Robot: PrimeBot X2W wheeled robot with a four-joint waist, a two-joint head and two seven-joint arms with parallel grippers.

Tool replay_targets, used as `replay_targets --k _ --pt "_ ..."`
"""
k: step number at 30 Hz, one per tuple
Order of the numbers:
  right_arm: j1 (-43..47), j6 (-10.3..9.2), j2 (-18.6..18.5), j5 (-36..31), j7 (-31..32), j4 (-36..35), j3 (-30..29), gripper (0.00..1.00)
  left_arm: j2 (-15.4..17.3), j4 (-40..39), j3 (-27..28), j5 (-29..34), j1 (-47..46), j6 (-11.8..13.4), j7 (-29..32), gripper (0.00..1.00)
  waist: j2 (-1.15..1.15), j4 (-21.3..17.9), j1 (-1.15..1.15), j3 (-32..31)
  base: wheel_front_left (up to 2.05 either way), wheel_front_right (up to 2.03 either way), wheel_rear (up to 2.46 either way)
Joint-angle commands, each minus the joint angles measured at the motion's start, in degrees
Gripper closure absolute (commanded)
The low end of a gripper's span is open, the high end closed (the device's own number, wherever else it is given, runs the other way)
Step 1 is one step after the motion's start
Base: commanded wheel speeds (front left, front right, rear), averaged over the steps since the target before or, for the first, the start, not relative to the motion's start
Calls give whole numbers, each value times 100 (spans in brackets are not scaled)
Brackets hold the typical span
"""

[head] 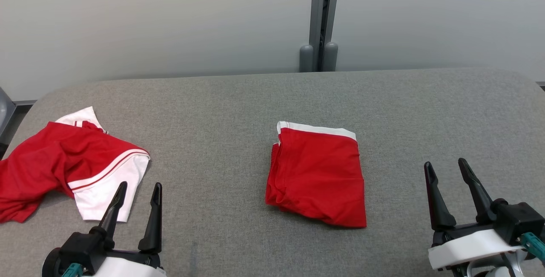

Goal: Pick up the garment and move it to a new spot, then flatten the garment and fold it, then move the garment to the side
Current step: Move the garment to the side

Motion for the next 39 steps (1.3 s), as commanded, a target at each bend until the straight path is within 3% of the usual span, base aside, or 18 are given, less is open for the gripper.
replay_targets --k 1,20,28,39 --pt "-24 1 -13 -31 -38 10 -56 0 21 32 3 17 -61 -10 -8 0 0 1 0 -5 0 0 0" --pt "-49 1 72 47 -32 187 -92 0 17 154 27 -43 -132 -11 -8 0 0 92 0 -25 0 0 0" --pt "-845 1 75 294 1087 881 31 0 16 221 -74 -71 -183 -11 -8 0 0 175 0 15 0 0 0" --pt "-1883 1 111 620 2886 2205 -196 0 60 346 -198 -155 -336 -12 -8 0 0 680 0 273 0 0 0"
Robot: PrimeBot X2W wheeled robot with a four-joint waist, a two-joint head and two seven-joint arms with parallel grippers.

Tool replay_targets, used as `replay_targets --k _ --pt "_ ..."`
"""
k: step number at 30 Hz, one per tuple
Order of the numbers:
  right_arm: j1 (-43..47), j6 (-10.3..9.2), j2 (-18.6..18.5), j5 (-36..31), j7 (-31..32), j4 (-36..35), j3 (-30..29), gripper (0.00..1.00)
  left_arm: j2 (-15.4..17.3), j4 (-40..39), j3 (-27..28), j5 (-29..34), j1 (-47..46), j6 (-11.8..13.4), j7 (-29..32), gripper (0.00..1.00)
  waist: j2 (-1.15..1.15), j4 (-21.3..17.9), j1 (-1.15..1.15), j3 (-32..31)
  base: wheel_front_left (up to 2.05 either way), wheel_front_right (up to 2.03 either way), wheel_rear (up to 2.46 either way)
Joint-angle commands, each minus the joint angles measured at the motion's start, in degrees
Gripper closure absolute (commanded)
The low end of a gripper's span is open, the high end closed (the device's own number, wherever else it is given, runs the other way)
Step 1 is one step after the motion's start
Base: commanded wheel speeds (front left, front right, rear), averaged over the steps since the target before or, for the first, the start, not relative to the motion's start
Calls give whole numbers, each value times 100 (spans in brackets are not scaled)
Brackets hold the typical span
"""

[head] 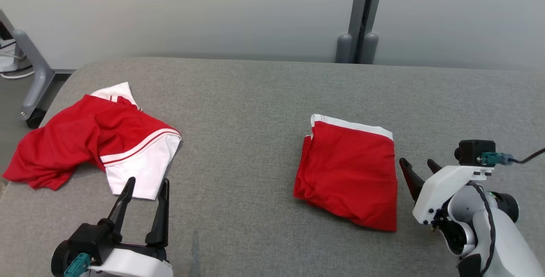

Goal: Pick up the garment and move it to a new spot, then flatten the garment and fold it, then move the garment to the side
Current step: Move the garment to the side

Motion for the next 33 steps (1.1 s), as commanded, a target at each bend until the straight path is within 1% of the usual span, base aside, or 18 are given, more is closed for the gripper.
replay_targets --k 1,4,8,16,21,22,23,24,25,29,33 --pt "-100 1 -18 106 134 83 14 0 29 9 -18 -32 -112 -12 -9 0 0 108 0 73 0 0 0" --pt "-260 1 -26 169 617 429 -38 0 56 21 -40 -68 -167 -12 -9 0 0 231 0 120 0 0 0" --pt "-435 1 -22 324 915 741 -74 0 83 50 -70 -106 -184 -11 -8 0 0 384 0 195 0 0 0" --pt "-624 1 -16 370 908 1481 -211 0 153 50 -107 -191 -288 -11 -8 0 0 607 0 384 0 0 0" --pt "-772 1 -7 537 603 1758 -113 0 183 61 -118 -203 -340 -11 -8 0 0 641 0 433 0 0 0" --pt "-792 1 -6 600 546 1793 -71 24 186 65 -118 -201 -348 -11 -8 0 0 640 0 434 0 0 0" --pt "-792 1 -6 600 546 1793 -71 24 186 65 -118 -201 -348 -11 -8 0 0 640 0 434 0 0 0" --pt "-812 1 -5 649 487 1837 -29 65 191 70 -117 -197 -352 -11 -9 0 0 635 0 432 0 0 0" --pt "-835 1 -3 703 423 1873 11 100 194 74 -115 -194 -354 -11 -8 0 0 628 0 427 0 0 0" --pt "-930 1 -12 878 153 1909 184 100 194 78 -108 -173 -327 -11 -9 0 0 576 0 389 0 0 0" --pt "-1007 1 -22 876 -165 1863 268 100 174 57 -125 -148 -275 -11 -9 0 0 480 0 319 0 0 0"
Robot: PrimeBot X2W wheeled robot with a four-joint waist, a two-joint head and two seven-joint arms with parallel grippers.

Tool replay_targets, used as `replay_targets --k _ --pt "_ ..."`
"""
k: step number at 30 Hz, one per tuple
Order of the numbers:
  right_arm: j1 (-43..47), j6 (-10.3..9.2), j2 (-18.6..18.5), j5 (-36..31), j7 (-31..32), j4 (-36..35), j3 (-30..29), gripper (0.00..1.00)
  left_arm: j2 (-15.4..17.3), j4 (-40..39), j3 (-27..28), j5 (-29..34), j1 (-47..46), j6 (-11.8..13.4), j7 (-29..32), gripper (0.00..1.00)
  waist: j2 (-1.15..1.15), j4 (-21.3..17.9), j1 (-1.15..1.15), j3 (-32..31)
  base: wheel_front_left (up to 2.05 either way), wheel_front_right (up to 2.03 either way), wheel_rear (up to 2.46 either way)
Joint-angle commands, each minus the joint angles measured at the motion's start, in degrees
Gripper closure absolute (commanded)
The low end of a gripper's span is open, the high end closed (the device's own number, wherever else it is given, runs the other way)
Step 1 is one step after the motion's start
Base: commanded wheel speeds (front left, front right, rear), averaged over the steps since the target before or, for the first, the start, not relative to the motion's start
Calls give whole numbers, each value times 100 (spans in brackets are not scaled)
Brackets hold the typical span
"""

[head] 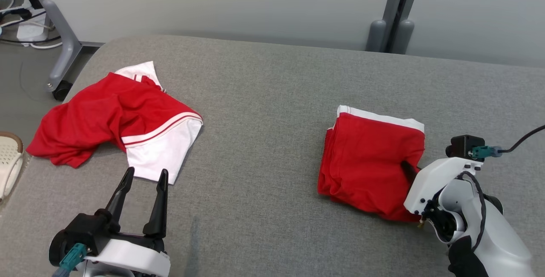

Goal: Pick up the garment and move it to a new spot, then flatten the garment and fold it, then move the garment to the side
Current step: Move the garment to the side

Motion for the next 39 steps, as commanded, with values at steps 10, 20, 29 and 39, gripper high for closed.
replay_targets --k 10,20,29,39 --pt "214 1 -159 115 -402 -236 166 100 19 -111 -135 97 116 -10 -9 0 0 -585 0 -281 0 0 0" --pt "440 1 -249 269 -423 -506 409 100 19 -251 -472 62 108 -10 -10 0 0 -1652 0 -327 0 0 0" --pt "518 1 -206 412 -491 -739 593 100 79 -339 -782 25 18 -9 -9 0 0 -2488 0 -161 0 0 0" --pt "486 1 -256 379 -555 -957 705 100 114 -359 -900 -14 -82 -8 -10 0 0 -2927 0 -29 0 0 0"
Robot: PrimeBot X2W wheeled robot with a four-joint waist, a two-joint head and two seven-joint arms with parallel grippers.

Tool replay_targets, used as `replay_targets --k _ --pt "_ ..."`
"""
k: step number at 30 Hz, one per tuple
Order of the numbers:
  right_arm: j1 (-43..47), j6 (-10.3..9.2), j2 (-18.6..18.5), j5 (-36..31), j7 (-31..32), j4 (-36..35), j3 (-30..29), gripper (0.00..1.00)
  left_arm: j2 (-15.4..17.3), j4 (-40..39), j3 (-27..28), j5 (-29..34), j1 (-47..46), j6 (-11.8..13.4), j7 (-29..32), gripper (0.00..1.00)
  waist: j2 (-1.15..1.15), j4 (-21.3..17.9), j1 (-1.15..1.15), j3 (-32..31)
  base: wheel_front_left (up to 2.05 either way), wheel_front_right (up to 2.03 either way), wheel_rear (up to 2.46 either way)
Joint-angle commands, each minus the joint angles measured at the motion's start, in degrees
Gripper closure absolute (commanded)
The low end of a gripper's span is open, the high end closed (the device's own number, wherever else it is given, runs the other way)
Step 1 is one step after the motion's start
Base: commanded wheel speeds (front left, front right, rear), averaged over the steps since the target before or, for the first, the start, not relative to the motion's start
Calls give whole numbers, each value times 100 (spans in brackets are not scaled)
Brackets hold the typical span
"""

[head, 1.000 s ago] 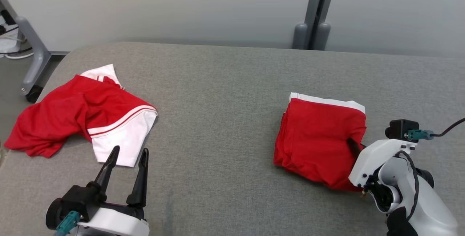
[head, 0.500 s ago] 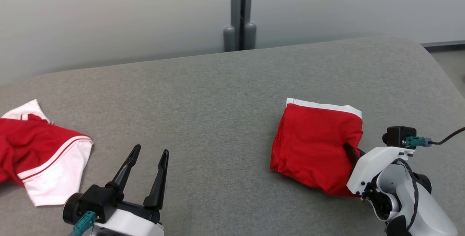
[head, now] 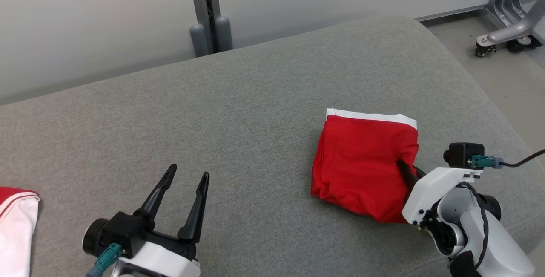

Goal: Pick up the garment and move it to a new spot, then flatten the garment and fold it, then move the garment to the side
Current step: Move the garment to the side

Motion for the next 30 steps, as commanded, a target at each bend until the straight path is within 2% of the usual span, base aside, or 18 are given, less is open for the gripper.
replay_targets --k 1,9,19,30 --pt "-10 1 -16 4 -34 -39 13 100 51 -13 15 -11 -91 -6 -10 0 0 -44 0 41 0 0 0" --pt "-404 1 -212 -211 55 -165 289 100 200 -40 -51 -39 -164 -6 -9 0 0 -19 0 295 0 0 0" --pt "-1620 1 -604 -265 197 67 720 100 630 -149 -290 -154 -411 -5 -10 0 0 151 0 969 0 0 0" --pt "-2735 1 -1150 -543 200 806 419 100 1074 -321 -335 -317 -658 -5 -10 0 0 404 0 1661 0 0 0"
